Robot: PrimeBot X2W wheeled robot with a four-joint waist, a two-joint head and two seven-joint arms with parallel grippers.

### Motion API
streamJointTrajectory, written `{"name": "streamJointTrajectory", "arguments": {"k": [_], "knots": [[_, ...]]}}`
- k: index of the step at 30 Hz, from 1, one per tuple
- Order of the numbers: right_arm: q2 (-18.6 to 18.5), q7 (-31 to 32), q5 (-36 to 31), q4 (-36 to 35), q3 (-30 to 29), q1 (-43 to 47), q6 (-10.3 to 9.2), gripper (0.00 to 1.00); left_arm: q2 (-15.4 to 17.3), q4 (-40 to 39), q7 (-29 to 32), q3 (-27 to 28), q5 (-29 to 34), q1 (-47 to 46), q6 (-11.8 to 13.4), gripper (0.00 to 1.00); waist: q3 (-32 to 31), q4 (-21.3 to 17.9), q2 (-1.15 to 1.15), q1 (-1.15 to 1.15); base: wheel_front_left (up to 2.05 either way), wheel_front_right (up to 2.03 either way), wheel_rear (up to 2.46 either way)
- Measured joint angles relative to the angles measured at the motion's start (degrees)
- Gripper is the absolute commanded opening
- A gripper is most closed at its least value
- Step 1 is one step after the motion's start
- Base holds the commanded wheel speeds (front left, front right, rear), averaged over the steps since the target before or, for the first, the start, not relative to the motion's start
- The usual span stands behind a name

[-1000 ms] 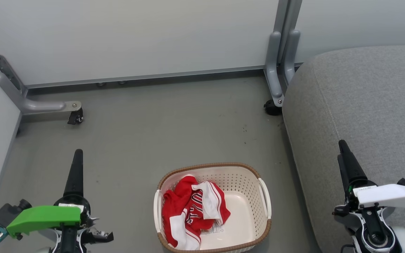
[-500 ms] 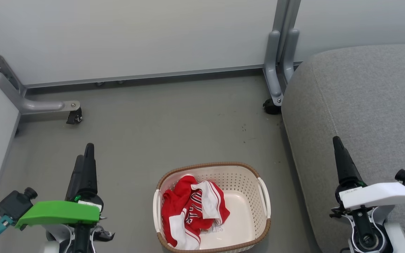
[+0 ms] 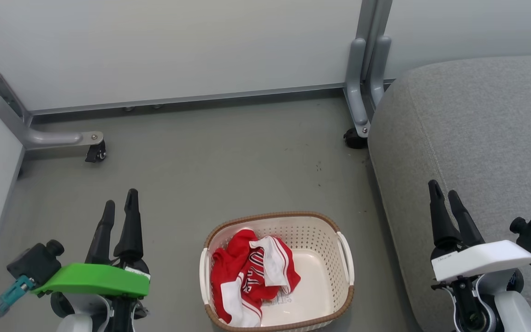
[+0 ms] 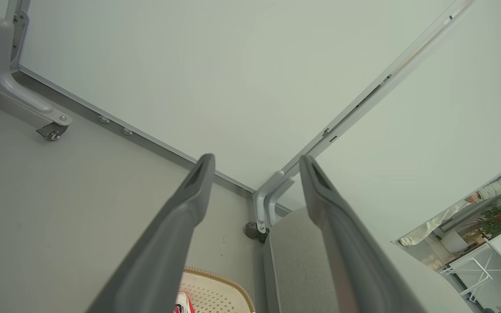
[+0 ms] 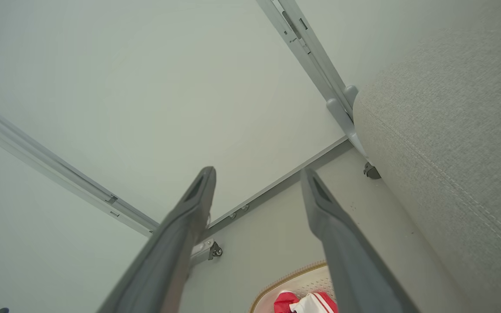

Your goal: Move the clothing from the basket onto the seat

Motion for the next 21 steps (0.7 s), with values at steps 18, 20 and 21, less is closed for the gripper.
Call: {"name": "streamJointTrajectory", "arguments": {"k": [18, 20, 21], "knots": [[0.1, -2.96, -12.67, 1.01, 1.81, 0.64, 0.01, 1.0, 0.2, 1.63, -2.97, -1.52, 12.58, 0.32, 0.0, 1.0, 0.4, -0.3, 0.0, 0.0, 0.0, 0.0, 0.0], [0.14, -3.03, -14.01, 1.13, 1.96, 0.64, 0.01, 1.0, 0.2, 1.77, -3.22, -1.57, 13.71, 0.35, 0.0, 1.0, 0.48, -0.34, 0.0, 0.0, 0.0, 0.0, 0.0], [0.15, -3.25, -14.71, 1.2, 1.99, 0.64, 0.01, 1.0, 0.21, 1.9, -3.46, -1.58, 14.37, 0.36, 0.0, 1.0, 0.51, -0.37, 0.0, 0.0, 0.0, 0.0, 0.0]]}}
